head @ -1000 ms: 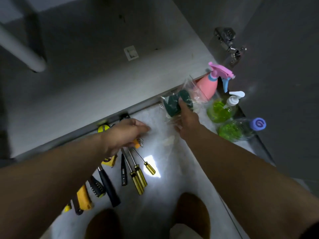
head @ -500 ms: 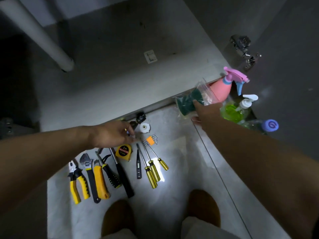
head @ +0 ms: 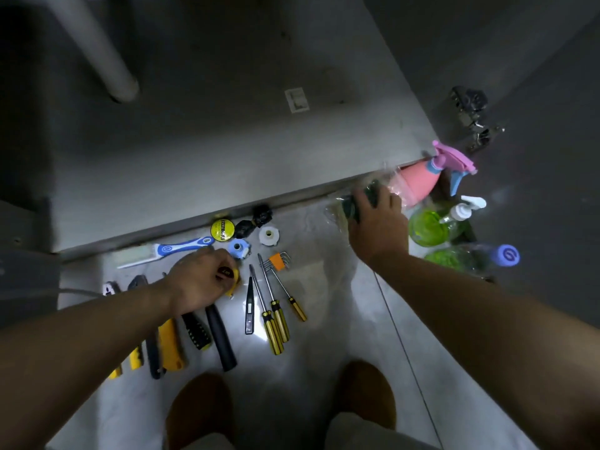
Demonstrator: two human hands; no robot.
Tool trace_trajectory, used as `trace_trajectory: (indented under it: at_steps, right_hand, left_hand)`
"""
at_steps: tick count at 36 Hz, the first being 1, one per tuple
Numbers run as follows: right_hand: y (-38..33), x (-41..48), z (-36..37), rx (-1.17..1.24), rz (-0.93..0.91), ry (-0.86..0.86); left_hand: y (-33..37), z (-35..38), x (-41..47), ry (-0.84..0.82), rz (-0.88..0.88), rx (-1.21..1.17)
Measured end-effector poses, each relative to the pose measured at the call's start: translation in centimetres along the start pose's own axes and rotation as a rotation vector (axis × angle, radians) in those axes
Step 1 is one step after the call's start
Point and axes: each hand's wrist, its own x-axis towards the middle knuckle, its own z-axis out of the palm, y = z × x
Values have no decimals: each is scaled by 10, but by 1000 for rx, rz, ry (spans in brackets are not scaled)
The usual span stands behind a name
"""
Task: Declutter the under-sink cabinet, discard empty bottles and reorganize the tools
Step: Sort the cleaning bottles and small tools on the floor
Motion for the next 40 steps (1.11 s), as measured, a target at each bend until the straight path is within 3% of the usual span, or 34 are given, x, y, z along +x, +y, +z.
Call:
trace_trajectory:
  at_steps: [6,11,18,22,26,29,34,40]
  right_hand:
    - [-3,18,3,-10,56,-236]
    - [-3,21,-12,194,88,-211]
    - [1,8,-46,-111,-167,-199]
    - [-22,1,-57,-228,-456,-458]
    - [-58,-9,-41,-229,-530,-762]
    - [-82,-13,-18,-118,-602,-700]
    - [-120,-3,18,-21,-563,-498]
    - [-147,18,44,-97,-494,-499]
  left_hand:
    - [4,15,8,85,-18,-26]
    - [6,24,9,152,-12,-38]
    - [18,19,8,256,-74,-84]
    - [18,14,14,284,-104,-84]
    - [13,13,26,266,-94,11]
    - [6,13,40,252,-85,82]
    - [-9,18,56,302,-64,177]
    - [-14,25,63,382,-46,177]
